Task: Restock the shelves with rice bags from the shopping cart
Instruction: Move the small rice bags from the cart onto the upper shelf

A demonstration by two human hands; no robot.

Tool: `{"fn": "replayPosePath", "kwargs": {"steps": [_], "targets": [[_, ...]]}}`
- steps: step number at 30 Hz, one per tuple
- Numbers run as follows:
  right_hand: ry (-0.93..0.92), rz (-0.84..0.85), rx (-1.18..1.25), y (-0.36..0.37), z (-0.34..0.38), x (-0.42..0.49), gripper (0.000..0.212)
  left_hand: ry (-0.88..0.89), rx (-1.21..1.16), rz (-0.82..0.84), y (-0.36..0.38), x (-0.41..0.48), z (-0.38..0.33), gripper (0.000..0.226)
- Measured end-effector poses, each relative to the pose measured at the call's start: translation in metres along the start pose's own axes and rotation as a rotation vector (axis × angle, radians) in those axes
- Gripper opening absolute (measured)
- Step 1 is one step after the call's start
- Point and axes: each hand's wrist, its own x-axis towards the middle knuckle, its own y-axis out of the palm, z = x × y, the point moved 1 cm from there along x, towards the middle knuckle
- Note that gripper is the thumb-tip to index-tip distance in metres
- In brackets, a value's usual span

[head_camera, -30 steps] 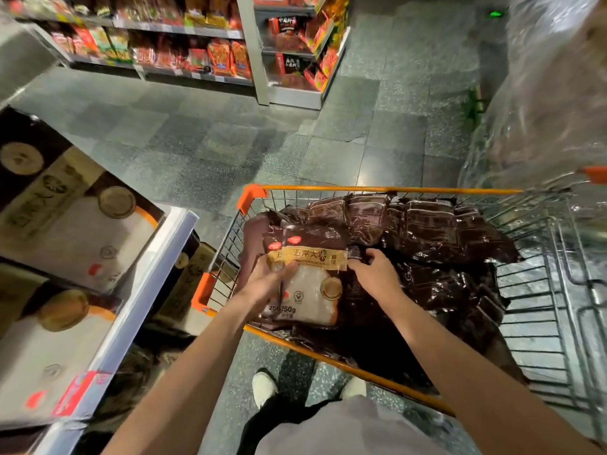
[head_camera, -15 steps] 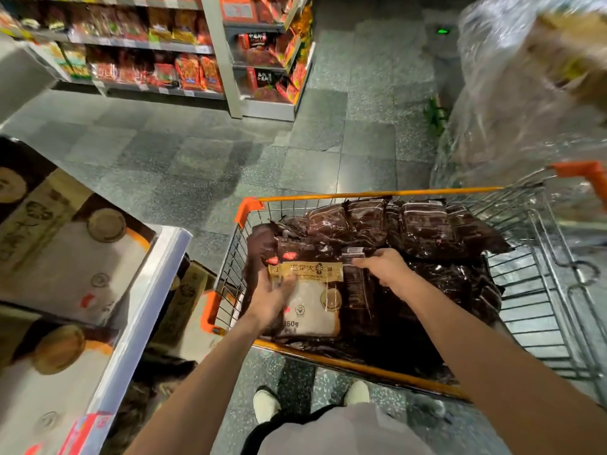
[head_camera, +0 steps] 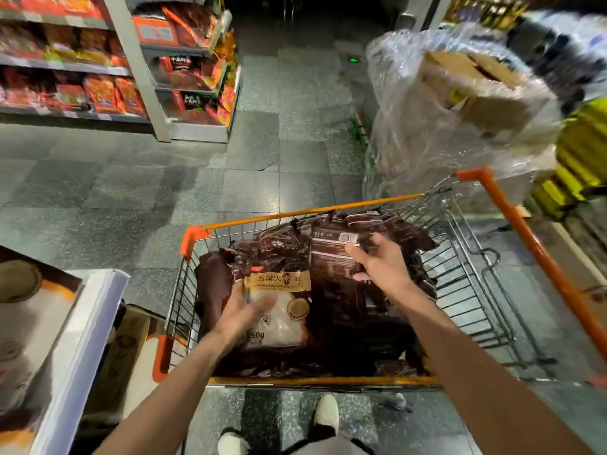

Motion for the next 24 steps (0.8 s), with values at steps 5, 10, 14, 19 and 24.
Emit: {"fn": "replayPosePath", "kwargs": {"steps": [5,10,14,19,24], "targets": [[-0.193,0.071,0.168,-0.026,0.031,-0.017,0.024,-0.023,-0.068,0.005,0.021,0.019,-0.023,0.073],[-0.259,0.328,-0.134,-0.021,0.005,-0.032,0.051,-0.114,-0.148,0.051,0.034,0.033,-0.024,0.043],[-0.007,0.411,-0.141,-0.015,-0.051,-0.044,0.045,-0.142,-0.041,0.024,0.037,0.024,-0.011,0.043],[0.276,-0.093,0.031,-0.012,-0.106,-0.038,0.009,-0.052,0.070,-0.059,0.050,0.017,-0.010,0.101],[0.481,-0.045,0.131,-0.007,-0.110,-0.027,0.041,-0.045,0.032,-0.086,0.053,0.012,-0.003,0.073]]}}
